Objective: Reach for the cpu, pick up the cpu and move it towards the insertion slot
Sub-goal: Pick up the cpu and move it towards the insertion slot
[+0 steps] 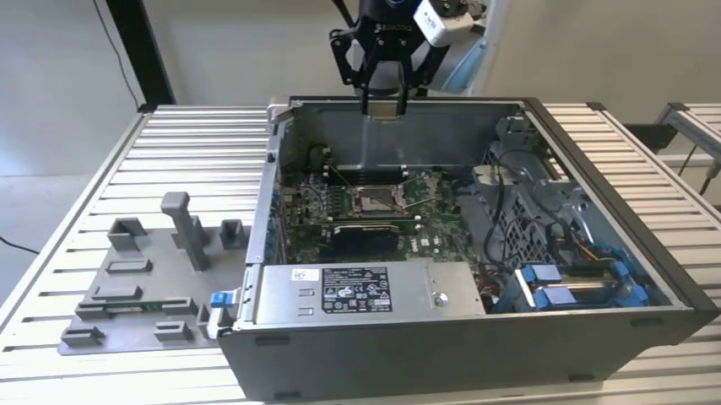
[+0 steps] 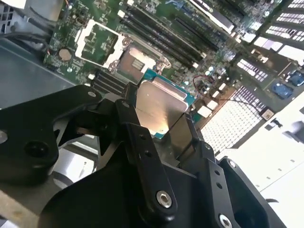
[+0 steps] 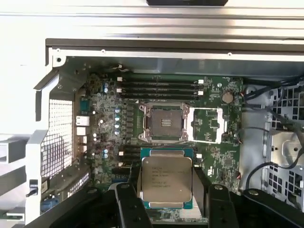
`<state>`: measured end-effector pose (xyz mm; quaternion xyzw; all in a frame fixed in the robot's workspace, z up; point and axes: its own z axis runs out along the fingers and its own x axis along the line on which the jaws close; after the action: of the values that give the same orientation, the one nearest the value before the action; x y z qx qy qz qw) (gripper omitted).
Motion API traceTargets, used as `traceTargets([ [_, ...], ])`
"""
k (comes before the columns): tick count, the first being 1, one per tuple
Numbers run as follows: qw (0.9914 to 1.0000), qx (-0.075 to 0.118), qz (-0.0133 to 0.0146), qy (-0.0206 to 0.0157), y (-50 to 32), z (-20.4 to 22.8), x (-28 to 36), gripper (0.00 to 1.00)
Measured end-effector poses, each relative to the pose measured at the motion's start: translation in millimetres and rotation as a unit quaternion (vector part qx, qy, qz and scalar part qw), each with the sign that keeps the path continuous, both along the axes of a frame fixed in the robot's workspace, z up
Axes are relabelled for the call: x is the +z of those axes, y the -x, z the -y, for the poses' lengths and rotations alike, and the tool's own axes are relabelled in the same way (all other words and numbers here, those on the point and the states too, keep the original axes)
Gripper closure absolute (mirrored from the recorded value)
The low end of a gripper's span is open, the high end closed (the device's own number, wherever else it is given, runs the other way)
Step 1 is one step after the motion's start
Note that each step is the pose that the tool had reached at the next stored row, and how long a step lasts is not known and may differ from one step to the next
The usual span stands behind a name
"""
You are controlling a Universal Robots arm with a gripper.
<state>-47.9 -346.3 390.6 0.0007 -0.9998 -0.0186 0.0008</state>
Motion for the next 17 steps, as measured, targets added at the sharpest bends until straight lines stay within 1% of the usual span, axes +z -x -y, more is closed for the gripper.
traceTargets([
  [2,1.00000,0.000,0.0001,0.0000,-0.8,-6.7,-0.5,1.00],
  [3,1.00000,0.000,0.0001,0.0000,-1.5,-8.8,-0.8,1.00],
  [4,1.00000,0.000,0.0000,0.0000,-2.6,-10.0,-1.2,1.00],
  [8,0.99999,-0.005,0.0001,-0.0009,-6.5,-11.4,-2.4,1.00],
  [10,0.99996,-0.008,0.0000,-0.0010,-6.8,-12.2,-3.1,1.00],
  [13,0.99990,-0.014,0.0001,-0.0010,-6.9,-14.5,-5.0,1.00],
  [17,0.99987,-0.016,0.0001,-0.0010,-6.9,-14.8,-5.4,1.00],
])
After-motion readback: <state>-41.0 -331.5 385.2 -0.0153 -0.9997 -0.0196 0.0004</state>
